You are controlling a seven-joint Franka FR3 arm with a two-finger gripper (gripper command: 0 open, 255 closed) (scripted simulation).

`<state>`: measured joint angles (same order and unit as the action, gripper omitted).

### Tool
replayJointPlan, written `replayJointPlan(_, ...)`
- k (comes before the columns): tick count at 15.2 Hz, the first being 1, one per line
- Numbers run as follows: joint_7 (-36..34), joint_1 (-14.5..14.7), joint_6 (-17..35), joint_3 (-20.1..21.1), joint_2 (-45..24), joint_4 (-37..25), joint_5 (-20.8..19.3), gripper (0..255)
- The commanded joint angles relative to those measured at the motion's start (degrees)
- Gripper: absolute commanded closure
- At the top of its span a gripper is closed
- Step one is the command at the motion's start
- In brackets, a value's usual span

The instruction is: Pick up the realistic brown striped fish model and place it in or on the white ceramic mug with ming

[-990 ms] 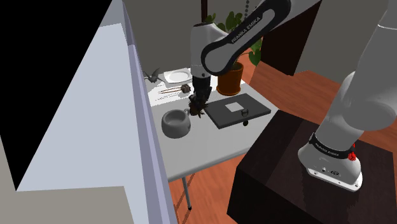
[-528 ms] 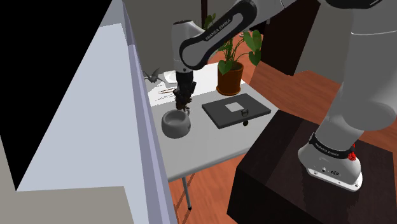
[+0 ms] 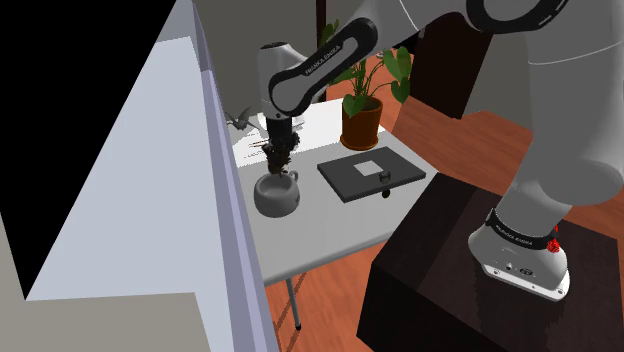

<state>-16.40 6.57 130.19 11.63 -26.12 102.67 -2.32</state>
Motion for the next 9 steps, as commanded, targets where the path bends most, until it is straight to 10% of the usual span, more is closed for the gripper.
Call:
replayJointPlan(1, -0.02, 0.05, 1.17, -0.11, -0.88, 0.27, -0.18, 255)
replayJointPlan(9, -0.23, 0.35, 4.82, -0.50, -3.82, 1.01, -0.78, 255)
